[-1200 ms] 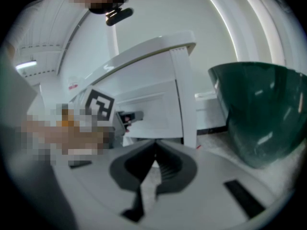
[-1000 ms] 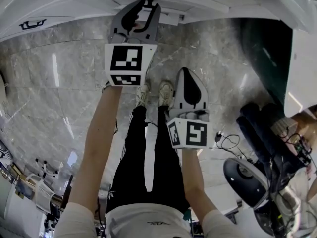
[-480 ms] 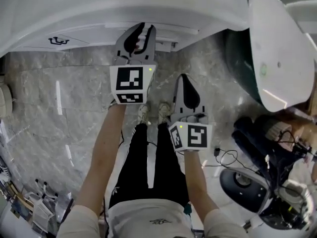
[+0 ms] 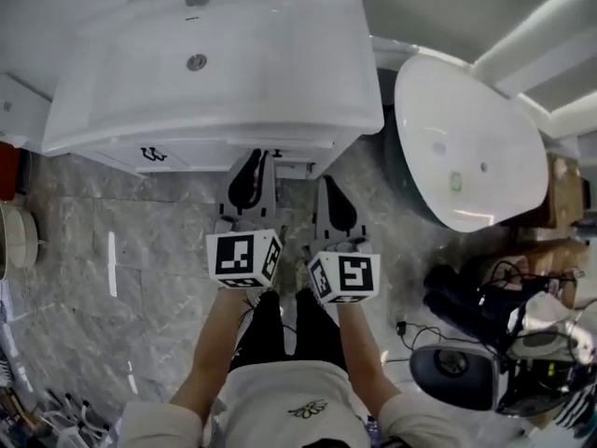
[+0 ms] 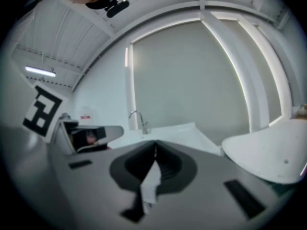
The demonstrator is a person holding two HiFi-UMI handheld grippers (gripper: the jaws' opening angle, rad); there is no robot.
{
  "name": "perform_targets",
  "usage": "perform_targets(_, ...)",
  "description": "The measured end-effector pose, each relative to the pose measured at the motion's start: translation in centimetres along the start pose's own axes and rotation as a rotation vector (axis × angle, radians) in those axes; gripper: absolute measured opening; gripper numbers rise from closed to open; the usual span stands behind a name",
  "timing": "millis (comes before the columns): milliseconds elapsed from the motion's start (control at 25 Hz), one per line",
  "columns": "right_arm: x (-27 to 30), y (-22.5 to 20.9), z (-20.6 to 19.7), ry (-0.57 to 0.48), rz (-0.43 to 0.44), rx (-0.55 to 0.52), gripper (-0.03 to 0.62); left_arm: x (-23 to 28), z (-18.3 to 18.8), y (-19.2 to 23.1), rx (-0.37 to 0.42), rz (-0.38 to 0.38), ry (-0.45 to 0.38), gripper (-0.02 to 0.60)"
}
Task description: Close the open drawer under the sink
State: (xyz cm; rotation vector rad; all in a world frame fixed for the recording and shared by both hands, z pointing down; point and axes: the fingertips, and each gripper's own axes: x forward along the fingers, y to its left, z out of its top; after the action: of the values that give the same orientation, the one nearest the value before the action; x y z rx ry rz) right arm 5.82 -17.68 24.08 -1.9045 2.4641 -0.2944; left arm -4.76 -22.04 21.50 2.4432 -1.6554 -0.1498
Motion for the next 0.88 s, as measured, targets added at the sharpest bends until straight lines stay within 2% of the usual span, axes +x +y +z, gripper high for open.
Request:
perform_targets(160,-2.6,2.0,5.0,-0.043,-0.006,0.025,0.029,-4.6,5.4,-1.7,-0.002,0.005,-0.02,0.032)
perform_targets(360,-6.7,3.1,9.3,-0.063,0.005,0.029,0.029,-9.7,10.1,-4.0,-0.033,-0.003,-0.046,0.021)
perform_targets(520,-9.0,4.0,11.7,-0.091,0.025,0.01,0.029,-12.1,13.2,-5.1,0.058,0.003,-0.109,0.021)
perform_targets(720,-11.8,5.4,11.2,-0.074,0.055,0.003,0.029,-14.9,13.4,-6.1,0.041,0.042,-0.132,0.021)
perform_targets(880,-13.6,5.8,10.9,-0.082,0.103,-0.019,0.029,-16.3,12.2,-6.9,0.088,0.074,-0.129,0.021)
